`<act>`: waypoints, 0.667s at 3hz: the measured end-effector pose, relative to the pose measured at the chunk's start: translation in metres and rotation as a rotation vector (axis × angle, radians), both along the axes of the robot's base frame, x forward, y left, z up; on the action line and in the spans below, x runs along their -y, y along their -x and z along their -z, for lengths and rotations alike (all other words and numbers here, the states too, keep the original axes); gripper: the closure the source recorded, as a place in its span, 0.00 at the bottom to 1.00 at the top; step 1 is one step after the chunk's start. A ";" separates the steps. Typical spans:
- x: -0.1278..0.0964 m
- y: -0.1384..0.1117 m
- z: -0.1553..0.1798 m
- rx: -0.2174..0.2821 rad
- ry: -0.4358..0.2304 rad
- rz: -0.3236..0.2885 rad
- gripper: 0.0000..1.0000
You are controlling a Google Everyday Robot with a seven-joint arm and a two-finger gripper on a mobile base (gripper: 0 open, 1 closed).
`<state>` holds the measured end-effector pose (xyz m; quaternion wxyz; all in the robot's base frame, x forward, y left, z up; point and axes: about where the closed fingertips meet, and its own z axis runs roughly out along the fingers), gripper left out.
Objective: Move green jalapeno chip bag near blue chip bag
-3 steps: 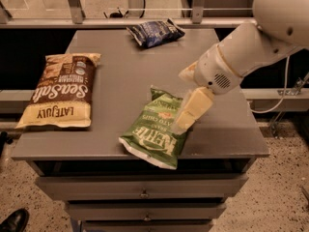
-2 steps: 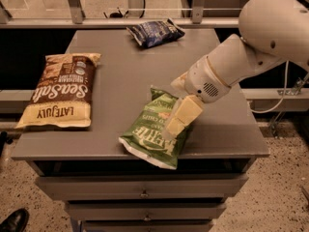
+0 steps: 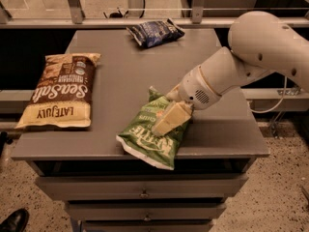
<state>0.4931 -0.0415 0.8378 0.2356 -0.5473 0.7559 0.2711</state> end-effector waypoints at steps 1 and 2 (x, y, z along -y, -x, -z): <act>0.010 -0.010 -0.010 0.025 -0.005 0.022 0.80; 0.031 -0.026 -0.028 0.074 0.005 0.056 1.00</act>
Offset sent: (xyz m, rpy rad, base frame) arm 0.0470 -0.0598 0.0486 -0.0152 -0.1288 -0.1044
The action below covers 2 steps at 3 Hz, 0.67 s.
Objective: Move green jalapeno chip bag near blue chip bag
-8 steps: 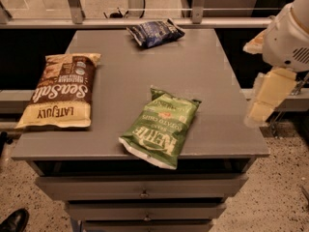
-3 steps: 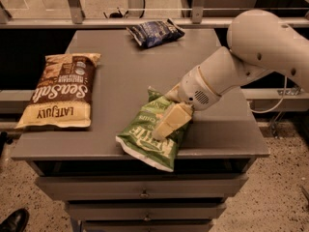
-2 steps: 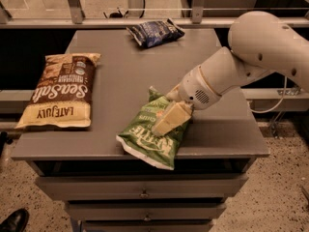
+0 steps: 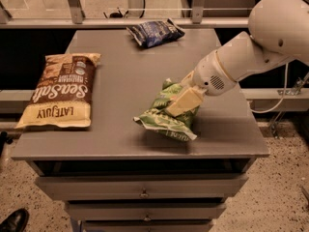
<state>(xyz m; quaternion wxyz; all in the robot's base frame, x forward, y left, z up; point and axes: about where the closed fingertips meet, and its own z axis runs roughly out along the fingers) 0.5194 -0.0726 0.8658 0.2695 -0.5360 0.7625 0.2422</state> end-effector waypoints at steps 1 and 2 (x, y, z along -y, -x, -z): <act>0.056 -0.015 -0.042 0.085 0.052 0.103 1.00; 0.074 -0.024 -0.067 0.136 0.060 0.141 1.00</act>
Offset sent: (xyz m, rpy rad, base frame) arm 0.0163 -0.0610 0.0460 -0.0564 -0.0929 -0.1124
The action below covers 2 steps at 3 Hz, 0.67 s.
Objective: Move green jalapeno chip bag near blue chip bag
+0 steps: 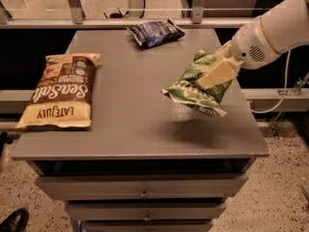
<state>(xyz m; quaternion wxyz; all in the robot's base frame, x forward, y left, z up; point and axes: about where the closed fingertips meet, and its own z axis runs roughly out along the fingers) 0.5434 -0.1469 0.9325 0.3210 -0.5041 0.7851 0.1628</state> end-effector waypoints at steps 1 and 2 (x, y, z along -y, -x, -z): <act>-0.002 0.001 0.003 -0.006 0.000 -0.004 1.00; 0.008 -0.021 -0.004 0.042 -0.030 0.026 1.00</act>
Offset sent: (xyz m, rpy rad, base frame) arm 0.0684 -0.0345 0.0179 0.0958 -0.1435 -0.0968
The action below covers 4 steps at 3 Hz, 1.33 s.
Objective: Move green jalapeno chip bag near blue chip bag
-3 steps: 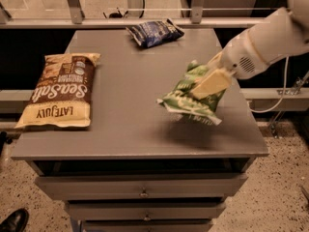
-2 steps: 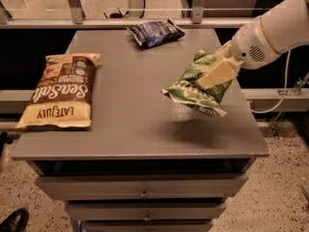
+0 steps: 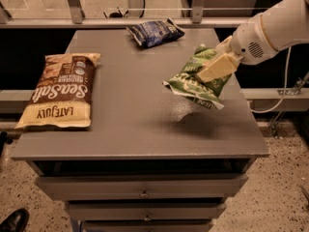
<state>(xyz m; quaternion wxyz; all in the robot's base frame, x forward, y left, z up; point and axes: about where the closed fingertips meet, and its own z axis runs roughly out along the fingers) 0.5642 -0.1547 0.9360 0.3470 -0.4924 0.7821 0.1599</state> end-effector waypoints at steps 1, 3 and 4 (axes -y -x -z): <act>0.023 -0.047 -0.020 0.106 -0.037 0.064 1.00; 0.045 -0.158 -0.056 0.318 -0.154 0.201 1.00; 0.042 -0.212 -0.042 0.363 -0.192 0.274 1.00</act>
Offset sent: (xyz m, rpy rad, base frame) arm 0.1761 -0.0740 0.0941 0.1722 -0.4143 -0.2226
